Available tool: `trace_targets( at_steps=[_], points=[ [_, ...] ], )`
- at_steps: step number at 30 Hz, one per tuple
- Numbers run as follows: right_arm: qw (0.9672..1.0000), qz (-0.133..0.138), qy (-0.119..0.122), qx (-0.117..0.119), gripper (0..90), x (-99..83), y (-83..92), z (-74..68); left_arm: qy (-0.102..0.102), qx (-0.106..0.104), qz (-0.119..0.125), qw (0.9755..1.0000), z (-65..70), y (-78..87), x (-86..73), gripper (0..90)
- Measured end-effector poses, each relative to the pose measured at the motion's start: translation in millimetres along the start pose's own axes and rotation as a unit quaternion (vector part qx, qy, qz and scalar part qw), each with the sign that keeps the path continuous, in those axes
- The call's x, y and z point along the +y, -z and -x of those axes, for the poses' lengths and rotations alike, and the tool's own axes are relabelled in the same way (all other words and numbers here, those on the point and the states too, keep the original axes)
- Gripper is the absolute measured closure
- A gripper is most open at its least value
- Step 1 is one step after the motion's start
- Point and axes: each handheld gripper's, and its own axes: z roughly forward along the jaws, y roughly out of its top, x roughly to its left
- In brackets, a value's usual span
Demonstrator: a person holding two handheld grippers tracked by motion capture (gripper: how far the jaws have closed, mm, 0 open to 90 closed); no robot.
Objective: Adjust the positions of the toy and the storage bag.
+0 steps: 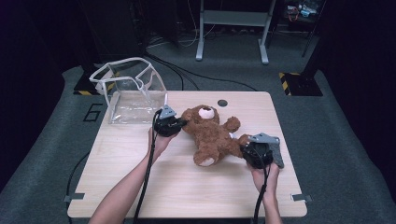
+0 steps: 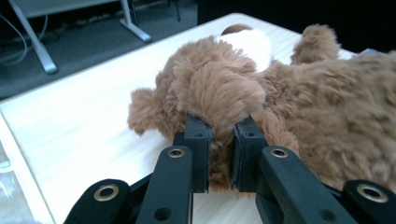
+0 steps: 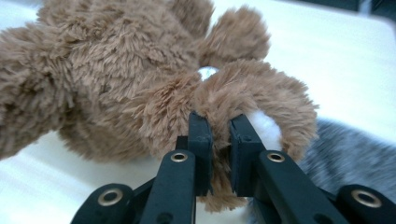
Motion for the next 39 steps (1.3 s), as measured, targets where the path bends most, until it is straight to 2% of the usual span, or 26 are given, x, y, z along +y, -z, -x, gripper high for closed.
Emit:
trace_targets(
  at_steps=[1,2,6,8,10,12,14,15,18,19,22,25,26,27,31,37,38,39],
  points=[
    [1.0,-0.002,-0.001,0.007,81.6,-4.1,-2.0,-2.1,0.016,-0.007,-0.013,0.9998,-2.8,-1.3,-4.2,79.9],
    [0.9999,-0.009,0.002,0.014,81.5,-7.4,-4.8,-5.1,0.043,-0.012,-0.025,0.9987,-6.7,-3.4,-9.8,79.8],
    [0.9992,-0.014,0.005,0.037,81.3,-13.9,-11.9,-19.2,0.088,-0.008,-0.038,0.9954,-10.0,-1.9,-17.4,75.1],
    [0.9988,-0.019,0.015,0.042,81.0,-13.2,-13.3,-25.3,0.104,0.003,-0.042,0.9937,-10.6,4.2,-15.0,63.0],
    [0.9989,-0.018,0.013,0.042,80.7,-13.2,-13.0,-28.6,0.123,0.014,-0.038,0.9916,-12.0,10.9,-12.1,48.3],
    [0.9988,-0.021,0.011,0.044,80.3,-14.7,-13.6,-28.7,0.133,0.025,-0.03,0.9904,-9.4,19.9,-6.8,37.8],
    [0.9985,-0.022,0.012,0.049,80.1,-16.6,-15.0,-28.8,0.139,0.017,-0.03,0.9897,-3.2,23.0,0.4,31.0],
    [0.9985,-0.023,0.014,0.049,80.0,-17.9,-16.0,-29.4,0.136,0.014,-0.034,0.99,1.5,23.0,4.8,28.2],
    [0.9982,-0.026,0.013,0.052,79.9,-19.3,-18.2,-32.9,0.14,0.001,-0.036,0.9896,15.0,17.5,16.1,22.5],
    [0.9981,-0.027,0.016,0.053,79.9,-19.6,-18.6,-34.0,0.133,0.001,-0.045,0.9901,20.0,13.6,19.9,20.5],
    [0.9978,-0.029,0.022,0.055,79.8,-20.0,-19.5,-37.1,0.137,0.007,-0.061,0.9887,33.1,-0.2,26.6,15.0],
    [0.9978,-0.029,0.031,0.051,79.7,-20.2,-20.3,-38.6,0.154,0.009,-0.075,0.9851,39.3,-13.7,28.0,10.5],
    [0.998,-0.032,0.022,0.049,79.7,-20.3,-20.0,-40.3,0.165,0.011,-0.077,0.9832,39.9,-18.3,27.4,10.4],
    [0.9979,-0.034,0.023,0.05,79.7,-20.6,-19.7,-40.6,0.172,0.013,-0.079,0.9818,40.2,-21.6,27.0,9.6],
    [0.9976,-0.036,0.027,0.052,79.7,-23.1,-21.1,-41.0,0.204,0.005,-0.085,0.9752,39.4,-32.9,25.5,8.5],
    [0.9974,-0.038,0.025,0.056,79.5,-27.7,-24.9,-44.8,0.211,0.022,-0.108,0.9712,39.6,-52.5,20.3,8.6],
    [0.997,-0.042,0.032,0.057,79.3,-28.5,-25.0,-44.4,0.209,0.023,-0.113,0.971,40.2,-56.0,18.7,8.3],
    [0.9972,-0.039,0.025,0.058,79.0,-28.5,-26.1,-45.7,0.209,0.023,-0.113,0.971,40.2,-56.0,18.7,8.0]
  ],
)
